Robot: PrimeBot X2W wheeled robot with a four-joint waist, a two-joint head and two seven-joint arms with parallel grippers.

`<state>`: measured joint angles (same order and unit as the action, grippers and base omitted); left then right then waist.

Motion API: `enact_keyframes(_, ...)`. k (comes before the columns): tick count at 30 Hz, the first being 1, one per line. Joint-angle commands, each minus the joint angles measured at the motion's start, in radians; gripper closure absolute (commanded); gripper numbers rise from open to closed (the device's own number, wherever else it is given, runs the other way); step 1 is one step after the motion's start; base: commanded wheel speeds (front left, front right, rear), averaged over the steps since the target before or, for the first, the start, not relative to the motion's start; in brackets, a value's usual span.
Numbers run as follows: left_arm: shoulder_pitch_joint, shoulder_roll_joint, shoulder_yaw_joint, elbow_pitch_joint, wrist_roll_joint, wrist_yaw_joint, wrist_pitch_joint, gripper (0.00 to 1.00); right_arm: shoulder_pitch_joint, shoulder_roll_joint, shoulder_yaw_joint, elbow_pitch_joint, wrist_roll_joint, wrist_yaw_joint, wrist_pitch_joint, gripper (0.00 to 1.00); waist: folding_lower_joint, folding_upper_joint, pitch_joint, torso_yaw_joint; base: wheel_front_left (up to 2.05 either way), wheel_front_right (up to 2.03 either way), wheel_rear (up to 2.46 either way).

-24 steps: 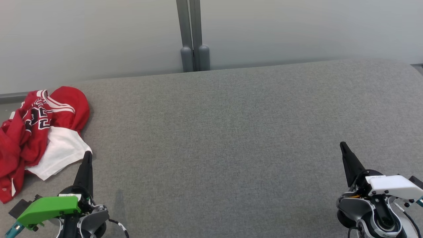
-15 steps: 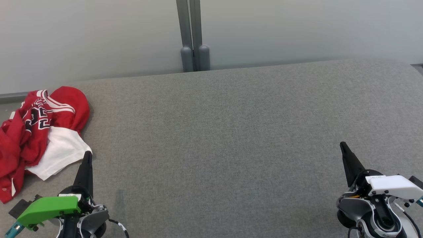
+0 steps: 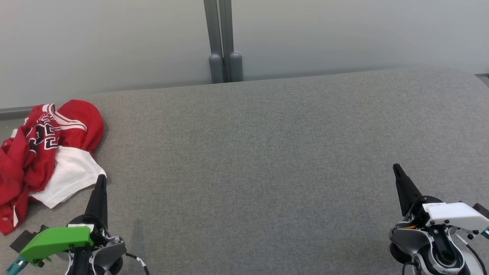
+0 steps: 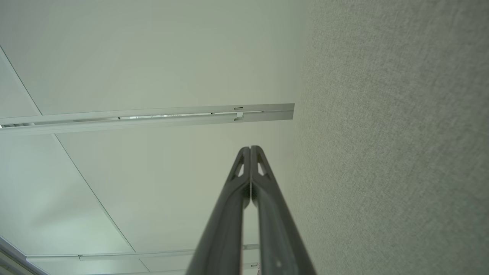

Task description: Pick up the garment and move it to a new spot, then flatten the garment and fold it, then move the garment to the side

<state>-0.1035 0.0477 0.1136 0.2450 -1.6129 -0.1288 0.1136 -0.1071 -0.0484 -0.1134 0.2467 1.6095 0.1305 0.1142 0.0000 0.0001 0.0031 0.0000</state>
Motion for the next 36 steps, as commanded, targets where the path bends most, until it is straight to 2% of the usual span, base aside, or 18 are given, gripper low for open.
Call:
enact_keyframes(1,-0.015,0.006,0.002,-0.001,0.001,-0.005,0.003,1.0,-0.005,-0.005,-0.001,-0.005,0.007,0.001,0.002,1.0,0.0,-0.0001,0.0,0.0,0.0,0.0,0.0)
enact_keyframes(27,-0.015,0.006,0.002,-0.001,0.001,-0.005,0.003,1.0,-0.006,-0.005,-0.001,-0.005,0.007,0.001,0.002,1.0,0.0,-0.0001,0.0,0.0,0.0,0.0,0.0)
enact_keyframes(28,0.0,0.0,0.0,0.0,0.0,0.0,0.0,0.0,0.0,0.0,0.0,0.0,0.0,0.0,0.0,0.0,0.0,-0.0001,0.0,0.0,0.0,0.0,0.0)
enact_keyframes(29,0.003,-0.001,-0.001,0.007,0.0,0.0,-0.001,0.0,0.003,0.002,0.0,0.007,-0.001,0.0,0.0,0.0,0.0,-0.0001,0.0,0.0,0.0,0.0,0.0)
enact_keyframes(30,0.007,-0.002,-0.003,0.012,0.0,0.001,-0.001,1.0,0.007,0.004,0.001,0.012,-0.001,0.0,-0.001,1.0,0.0,-0.0001,0.0,0.0,0.0,0.0,0.0)
enact_keyframes(31,0.013,-0.003,-0.006,0.018,0.001,0.001,-0.004,0.0,0.014,0.006,0.003,0.016,-0.001,0.0,-0.003,0.0,0.0,-0.0001,0.0,0.0,0.0,0.0,0.0)
enact_keyframes(36,0.016,-0.003,-0.039,0.012,0.007,0.001,-0.029,0.0,0.022,0.005,0.022,0.001,-0.012,0.0,-0.027,0.0,0.0,-0.0001,0.001,0.001,0.0,0.0,0.0)
